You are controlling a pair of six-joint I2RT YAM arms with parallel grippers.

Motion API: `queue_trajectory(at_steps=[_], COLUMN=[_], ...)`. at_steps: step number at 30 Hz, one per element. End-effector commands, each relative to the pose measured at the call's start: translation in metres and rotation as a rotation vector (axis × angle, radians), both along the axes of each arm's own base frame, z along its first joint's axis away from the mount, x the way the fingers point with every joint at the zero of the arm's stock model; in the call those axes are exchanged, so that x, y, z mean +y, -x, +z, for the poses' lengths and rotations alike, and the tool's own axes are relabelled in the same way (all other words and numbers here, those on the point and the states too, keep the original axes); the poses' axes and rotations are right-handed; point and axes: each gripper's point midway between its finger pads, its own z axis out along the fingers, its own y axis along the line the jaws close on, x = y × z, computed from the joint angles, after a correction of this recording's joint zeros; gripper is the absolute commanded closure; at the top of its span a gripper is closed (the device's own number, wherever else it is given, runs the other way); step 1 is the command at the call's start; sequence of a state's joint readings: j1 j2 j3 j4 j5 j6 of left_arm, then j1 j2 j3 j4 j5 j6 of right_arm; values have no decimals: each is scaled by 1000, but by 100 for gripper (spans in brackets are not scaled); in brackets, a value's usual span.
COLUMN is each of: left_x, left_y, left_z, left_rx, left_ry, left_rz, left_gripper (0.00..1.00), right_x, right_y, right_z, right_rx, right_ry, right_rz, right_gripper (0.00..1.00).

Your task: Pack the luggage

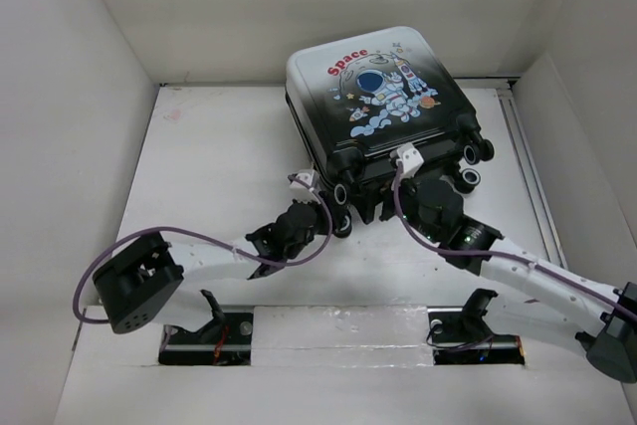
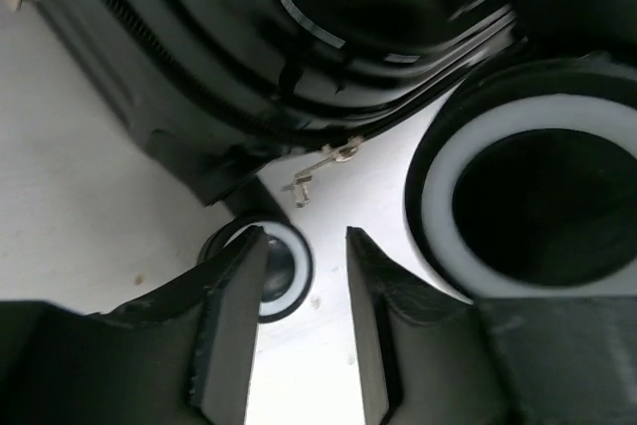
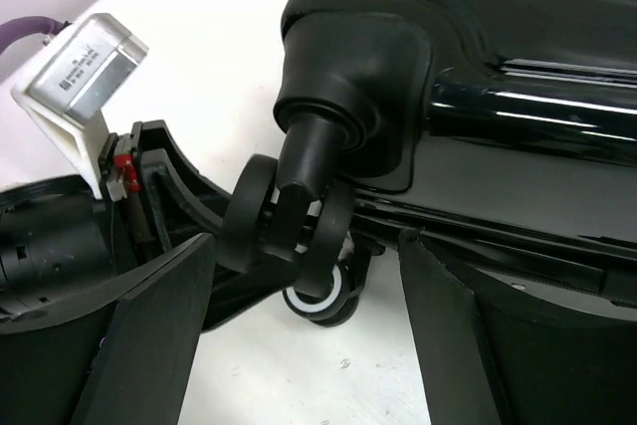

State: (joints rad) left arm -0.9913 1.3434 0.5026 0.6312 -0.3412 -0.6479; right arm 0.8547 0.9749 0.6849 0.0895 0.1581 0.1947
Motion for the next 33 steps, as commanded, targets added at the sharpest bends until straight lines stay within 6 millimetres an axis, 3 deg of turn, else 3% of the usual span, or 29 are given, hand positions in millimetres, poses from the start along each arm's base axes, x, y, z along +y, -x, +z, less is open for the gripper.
queue_trajectory(at_steps=[1, 3, 4, 5, 6, 8, 9, 10, 11, 12, 13, 14, 15, 16, 17, 18, 19, 20, 21, 22, 23, 24, 26, 28, 29, 30, 31, 33], left_x=[-4, 10, 18, 25, 30, 40, 42, 40, 41, 42, 43, 42, 44, 43, 40, 39, 34, 31, 29, 22, 19, 15, 3, -6, -11, -14, -18, -22], left_y=[-7, -2, 1, 2, 3, 3, 2, 0, 0, -2, -5, -6, -12, -13, -16, -16, -14, -13, -11, -10, -9, -9, -5, -4, -6, -6, -8, -17], left_z=[53, 51, 69, 74, 78, 93, 97, 108, 110, 114, 119, 129, 128, 132, 139, 143, 142, 146, 146, 150, 146, 152, 151, 162, 155, 156, 160, 142], left_rx=[-107, -116, -147, -157, -165, -182, -183, -184, -178, -180, -181, -191, -185, -188, -186, -199, -189, -199, -196, -210, -206, -211, -210, -228, -215, -219, -219, -178], left_ry=[158, 162, 207, 215, 225, 243, 239, 254, 242, 240, 239, 258, 251, 260, 278, 274, 266, 263, 265, 269, 253, 263, 244, 254, 222, 216, 216, 148], left_rz=[23, 45, 56, 77, 86, 116, 127, 138, 138, 150, 159, 159, 158, 148, 143, 131, 109, 91, 75, 37, 23, 8, -58, -100, -111, -128, -128, -111], left_gripper=[68, 69, 69, 69, 69, 68, 67, 67, 67, 67, 67, 67, 65, 65, 65, 65, 65, 65, 65, 65, 63, 59, 41, 27, 21, 14, 11, 10], right_x=[-7, -32, -47, -70, -82, -101, -126, -132, -144, -175, -188, -198, -224, -233, -241, -248, -262, -269, -276, -279, -277, -282, -277, -268, -263, -239, -229, -206], right_y=[8, -2, -2, -15, -21, -43, -65, -92, -109, -133, -150, -181, -201, -222, -238, -269, -283, -294, -317, -322, -334, -350, -359, -369, -372, -368, -368, -359], right_z=[22, 27, 37, 46, 56, 61, 81, 67, 67, 93, 97, 75, 74, 111, 112, 81, 112, 112, 80, 66, 93, 59, 57, 33, 30, 31, 20, 20], right_rx=[-40, -64, -97, -112, -132, -145, -169, -121, -106, -135, -130, -58, -39, -83, -57, 31, 7, 17, 88, 154, 105, 177, 189, 238, 238, 241, 264, 250], right_ry=[-70, -80, -95, -102, -117, -80, -78, -25, -2, -6, -2, 11, 10, -26, -22, 2, -6, 13, 46, 49, 44, 57, 37, -8, -40, -95, -123, -175], right_rz=[21, -81, -120, -203, -244, -316, -394, -434, -466, -546, -577, -599, -629, -634, -631, -630, -656, -664, -669, -639, -620, -616, -559, -484, -436, -298, -236, -78], right_gripper=[21, 20, 20, 25, 31, 58, 74, 87, 92, 96, 99, 99, 99, 97, 93, 90, 88, 85, 77, 72, 66, 52, 40, 31, 30, 30, 28, 26])
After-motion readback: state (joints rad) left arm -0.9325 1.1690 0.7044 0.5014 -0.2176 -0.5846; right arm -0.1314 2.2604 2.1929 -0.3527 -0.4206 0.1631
